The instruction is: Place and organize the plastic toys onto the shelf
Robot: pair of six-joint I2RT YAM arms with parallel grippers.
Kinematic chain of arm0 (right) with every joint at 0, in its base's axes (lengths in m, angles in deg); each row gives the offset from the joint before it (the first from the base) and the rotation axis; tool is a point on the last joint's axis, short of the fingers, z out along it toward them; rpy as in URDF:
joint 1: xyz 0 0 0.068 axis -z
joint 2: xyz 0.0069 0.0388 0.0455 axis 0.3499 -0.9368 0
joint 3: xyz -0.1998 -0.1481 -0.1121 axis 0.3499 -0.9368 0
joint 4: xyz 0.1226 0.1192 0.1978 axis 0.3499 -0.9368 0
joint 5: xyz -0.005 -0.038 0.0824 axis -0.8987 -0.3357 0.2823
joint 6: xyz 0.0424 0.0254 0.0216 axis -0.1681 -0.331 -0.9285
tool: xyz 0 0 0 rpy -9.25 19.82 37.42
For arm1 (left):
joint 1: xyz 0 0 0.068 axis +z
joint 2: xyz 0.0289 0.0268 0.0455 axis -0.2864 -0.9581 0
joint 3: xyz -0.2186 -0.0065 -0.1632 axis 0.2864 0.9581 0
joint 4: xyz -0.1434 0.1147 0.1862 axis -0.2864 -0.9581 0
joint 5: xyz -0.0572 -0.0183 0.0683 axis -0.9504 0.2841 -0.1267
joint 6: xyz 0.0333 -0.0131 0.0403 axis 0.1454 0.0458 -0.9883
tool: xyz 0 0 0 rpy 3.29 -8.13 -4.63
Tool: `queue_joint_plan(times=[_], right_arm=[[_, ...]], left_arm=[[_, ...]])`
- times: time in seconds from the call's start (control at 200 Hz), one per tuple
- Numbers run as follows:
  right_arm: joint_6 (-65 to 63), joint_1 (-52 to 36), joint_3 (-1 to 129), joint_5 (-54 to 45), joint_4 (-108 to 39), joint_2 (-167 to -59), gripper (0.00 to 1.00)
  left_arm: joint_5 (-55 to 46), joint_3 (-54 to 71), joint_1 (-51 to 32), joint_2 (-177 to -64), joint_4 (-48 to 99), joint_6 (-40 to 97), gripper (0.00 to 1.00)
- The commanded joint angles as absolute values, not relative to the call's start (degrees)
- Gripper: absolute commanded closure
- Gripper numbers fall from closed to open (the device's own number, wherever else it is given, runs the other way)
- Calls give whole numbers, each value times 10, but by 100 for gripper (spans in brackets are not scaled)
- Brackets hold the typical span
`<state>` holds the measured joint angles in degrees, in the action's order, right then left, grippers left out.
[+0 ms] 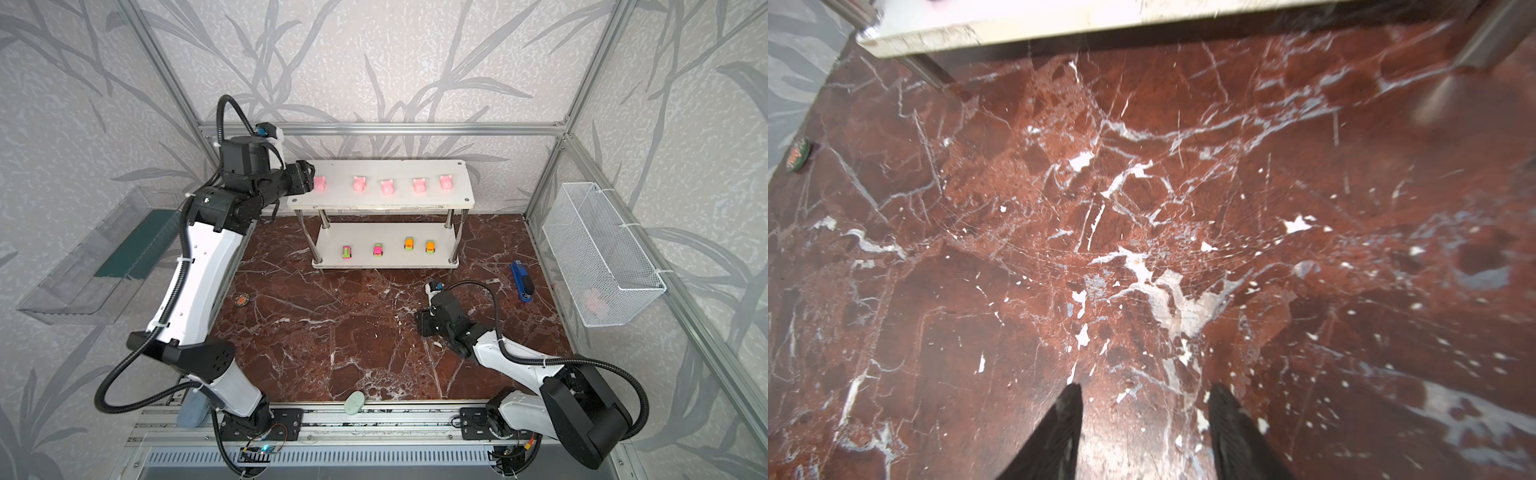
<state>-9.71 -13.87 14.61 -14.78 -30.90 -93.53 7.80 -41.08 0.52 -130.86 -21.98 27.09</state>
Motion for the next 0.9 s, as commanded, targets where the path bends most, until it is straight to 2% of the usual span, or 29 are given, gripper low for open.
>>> queue_joint_plan(times=[0.0, 0.265, 0.405, 0.505, 0.61, 0.745, 0.895], right_arm=[[-75, -133, 154, -185, -359, -882, 49], [-25, -104, 178, -277, -468, -743, 49], [-8, -76, 180, -297, -481, -703, 49], [-12, -68, 178, -307, -479, -698, 49], [-16, -69, 177, -308, -481, -698, 49], [-14, -69, 170, -310, -479, -695, 49], [-14, -68, 162, -317, -464, -705, 49]], left_arm=[[95, -290, 5, -1197, -137, 273, 29], [238, 103, 6, -928, -5, 245, 22], [323, 294, 6, -840, 78, 228, 21], [355, 424, 6, -799, 195, 211, 21], [392, 518, 7, -797, 301, 183, 21], [404, 589, 14, -849, 409, 137, 20], [323, 640, 70, -940, 556, 137, 18]])
